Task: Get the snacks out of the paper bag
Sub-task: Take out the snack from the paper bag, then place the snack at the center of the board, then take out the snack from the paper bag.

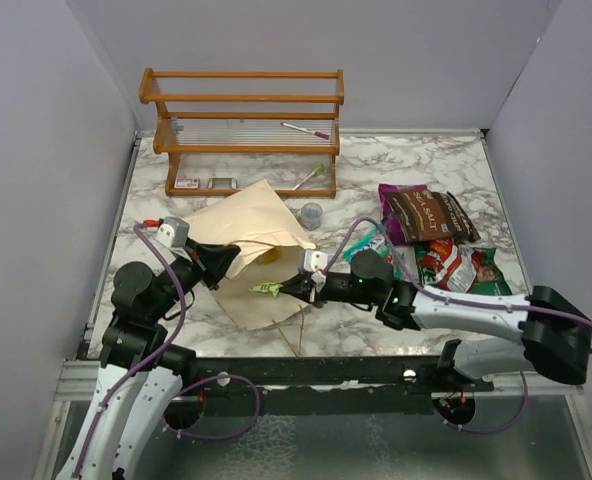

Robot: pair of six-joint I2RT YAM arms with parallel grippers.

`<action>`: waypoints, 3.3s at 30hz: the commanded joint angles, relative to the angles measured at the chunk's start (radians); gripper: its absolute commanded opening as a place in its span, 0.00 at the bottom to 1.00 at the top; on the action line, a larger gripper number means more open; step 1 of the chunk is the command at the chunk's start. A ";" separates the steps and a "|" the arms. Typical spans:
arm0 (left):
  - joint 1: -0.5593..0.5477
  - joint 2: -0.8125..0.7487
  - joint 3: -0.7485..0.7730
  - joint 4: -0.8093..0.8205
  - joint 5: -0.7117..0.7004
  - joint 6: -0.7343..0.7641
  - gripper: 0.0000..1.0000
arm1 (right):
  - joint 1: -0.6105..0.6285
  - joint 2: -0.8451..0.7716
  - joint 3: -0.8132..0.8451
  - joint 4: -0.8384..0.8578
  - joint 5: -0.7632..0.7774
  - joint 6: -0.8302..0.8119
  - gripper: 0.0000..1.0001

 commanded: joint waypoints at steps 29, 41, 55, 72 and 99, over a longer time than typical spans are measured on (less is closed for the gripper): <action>0.007 0.018 0.032 -0.014 -0.050 -0.004 0.00 | -0.215 -0.367 0.082 -0.760 1.008 0.589 0.02; 0.007 0.012 0.026 -0.004 -0.049 -0.008 0.00 | -0.345 -0.321 0.026 -0.854 1.001 0.727 0.02; 0.007 -0.003 0.026 -0.006 -0.047 -0.007 0.00 | -0.399 -0.120 0.051 -0.903 1.190 0.689 0.15; 0.008 0.010 0.023 0.003 -0.041 -0.008 0.00 | -0.398 -0.358 0.110 -0.768 0.549 0.441 0.64; 0.009 0.008 0.019 0.010 -0.039 -0.011 0.00 | 0.086 -0.056 0.135 -0.313 0.387 0.270 0.79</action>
